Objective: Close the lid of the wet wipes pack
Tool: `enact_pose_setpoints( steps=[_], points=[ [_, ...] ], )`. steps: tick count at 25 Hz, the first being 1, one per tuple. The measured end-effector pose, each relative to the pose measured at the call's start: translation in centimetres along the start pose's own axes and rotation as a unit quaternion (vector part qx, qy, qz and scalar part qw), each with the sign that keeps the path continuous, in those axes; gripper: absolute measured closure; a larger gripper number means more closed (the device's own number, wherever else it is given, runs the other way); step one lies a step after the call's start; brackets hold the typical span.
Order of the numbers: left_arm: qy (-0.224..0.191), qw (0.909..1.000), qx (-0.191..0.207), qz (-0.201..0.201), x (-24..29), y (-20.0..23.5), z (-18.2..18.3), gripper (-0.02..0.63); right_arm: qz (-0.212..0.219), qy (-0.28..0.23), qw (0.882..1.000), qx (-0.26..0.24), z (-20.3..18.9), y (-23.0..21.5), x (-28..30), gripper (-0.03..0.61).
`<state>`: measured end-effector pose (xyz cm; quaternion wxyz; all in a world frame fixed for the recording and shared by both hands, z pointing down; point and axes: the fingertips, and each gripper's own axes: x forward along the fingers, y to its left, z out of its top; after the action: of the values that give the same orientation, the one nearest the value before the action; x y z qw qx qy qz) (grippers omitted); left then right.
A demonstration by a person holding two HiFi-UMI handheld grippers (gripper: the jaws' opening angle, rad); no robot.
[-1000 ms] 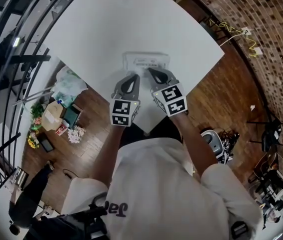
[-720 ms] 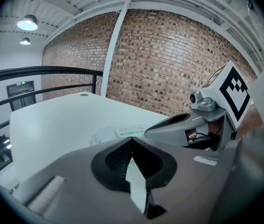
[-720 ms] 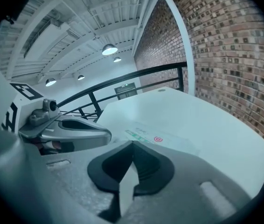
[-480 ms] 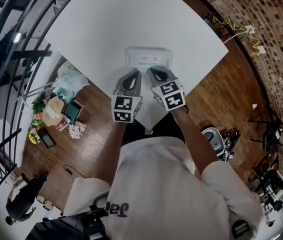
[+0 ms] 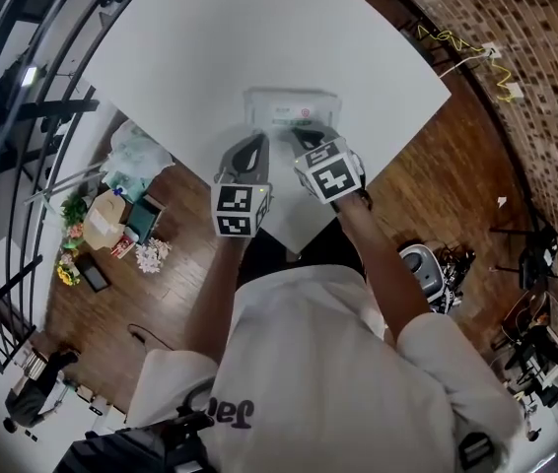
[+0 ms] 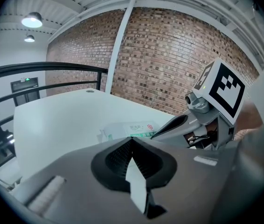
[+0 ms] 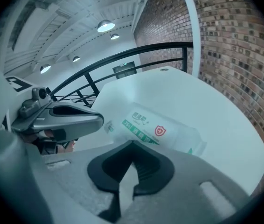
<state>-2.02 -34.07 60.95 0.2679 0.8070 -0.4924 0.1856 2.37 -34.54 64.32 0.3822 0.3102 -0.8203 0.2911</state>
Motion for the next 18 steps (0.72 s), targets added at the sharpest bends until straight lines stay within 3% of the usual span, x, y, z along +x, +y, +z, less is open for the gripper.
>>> enact_pose_setpoints(
  steps=[5, 8, 14, 18],
  points=[
    [0.000, 0.9999, -0.008, 0.009, 0.0, 1.5, 0.0, 0.597, 0.007, 0.045, 0.999, -0.017, 0.3, 0.0, 0.4, 0.592],
    [0.001, 0.9999, -0.012, 0.012, -0.3, 2.2, -0.3, 0.597, 0.007, 0.080, 0.995, -0.055, 0.3, 0.0, 0.6, 0.592],
    [0.006, 0.9999, -0.012, 0.007, -0.8, 2.7, -0.7, 0.597, 0.011, 0.141, 0.979, -0.149, -0.1, 0.6, 1.3, 0.592],
    [0.004, 0.9999, -0.011, 0.005, -1.1, 3.3, -0.7, 0.597, 0.013, 0.174, 0.969, -0.174, -0.2, 0.6, 1.7, 0.592]
  ],
)
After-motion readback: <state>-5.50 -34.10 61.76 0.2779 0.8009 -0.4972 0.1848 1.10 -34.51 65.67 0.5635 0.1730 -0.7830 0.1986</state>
